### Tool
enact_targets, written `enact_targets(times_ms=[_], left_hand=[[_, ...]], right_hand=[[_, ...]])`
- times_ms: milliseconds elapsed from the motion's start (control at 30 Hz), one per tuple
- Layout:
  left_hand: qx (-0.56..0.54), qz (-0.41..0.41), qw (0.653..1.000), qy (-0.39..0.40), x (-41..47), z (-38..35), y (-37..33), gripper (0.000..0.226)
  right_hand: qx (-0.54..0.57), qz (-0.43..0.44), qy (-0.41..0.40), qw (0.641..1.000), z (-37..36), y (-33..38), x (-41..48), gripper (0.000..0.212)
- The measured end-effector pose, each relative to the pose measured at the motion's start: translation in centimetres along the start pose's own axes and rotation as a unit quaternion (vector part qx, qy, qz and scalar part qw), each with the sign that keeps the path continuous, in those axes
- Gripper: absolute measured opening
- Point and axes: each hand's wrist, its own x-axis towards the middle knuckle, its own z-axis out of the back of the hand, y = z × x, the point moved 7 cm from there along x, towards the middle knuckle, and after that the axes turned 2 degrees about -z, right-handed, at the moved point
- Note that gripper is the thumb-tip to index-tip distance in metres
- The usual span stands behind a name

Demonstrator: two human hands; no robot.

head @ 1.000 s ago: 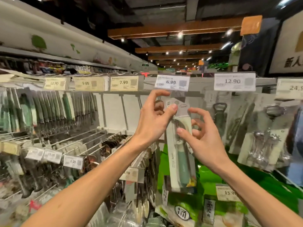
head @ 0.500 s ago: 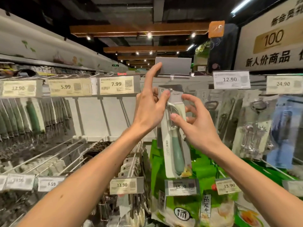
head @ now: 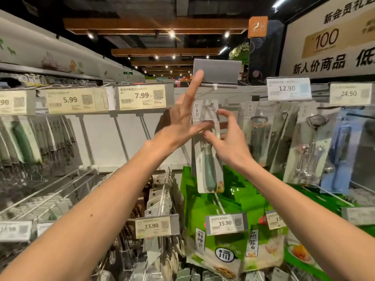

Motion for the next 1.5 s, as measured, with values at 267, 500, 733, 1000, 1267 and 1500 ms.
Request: enact_targets(times_ms=[267, 500, 733, 1000, 1267, 1500], left_hand=[[0.104, 0.087, 0.987, 0.082, -0.9, -0.1, 0.9, 0.089], [0.195, 0.116, 0.97, 0.09, -4.3, 2.3, -2.7, 0.063], [0.227, 0.222, 0.932, 0.176, -8.9, 5.4, -8.0, 0.038], [0.205, 0.339, 0.867, 0.301, -23.4, 11.3, -22.1, 0.035], [0.256, 0.516, 0.751, 0.321, -44.9, 23.6, -32.0, 0.04], [0.274, 0.708, 0.623, 0.188, -62.6, 36.7, -36.0, 0.021]], right_hand=[[-0.016, -0.043, 0.02, 0.999, -0.4, -0.1, -0.4, 0.057], [-0.081, -0.013, 0.034, 0.996, 2.2, 0.8, -4.6, 0.037], [-0.132, 0.071, 0.061, 0.987, 4.8, 3.8, -12.9, 0.017], [0.001, 0.057, 0.218, 0.974, -0.5, 5.4, -29.8, 0.022], [0.068, 0.036, 0.397, 0.914, -16.1, 8.9, -47.0, 0.028], [0.011, 0.111, 0.554, 0.825, -32.8, 15.1, -59.6, 0.04]])
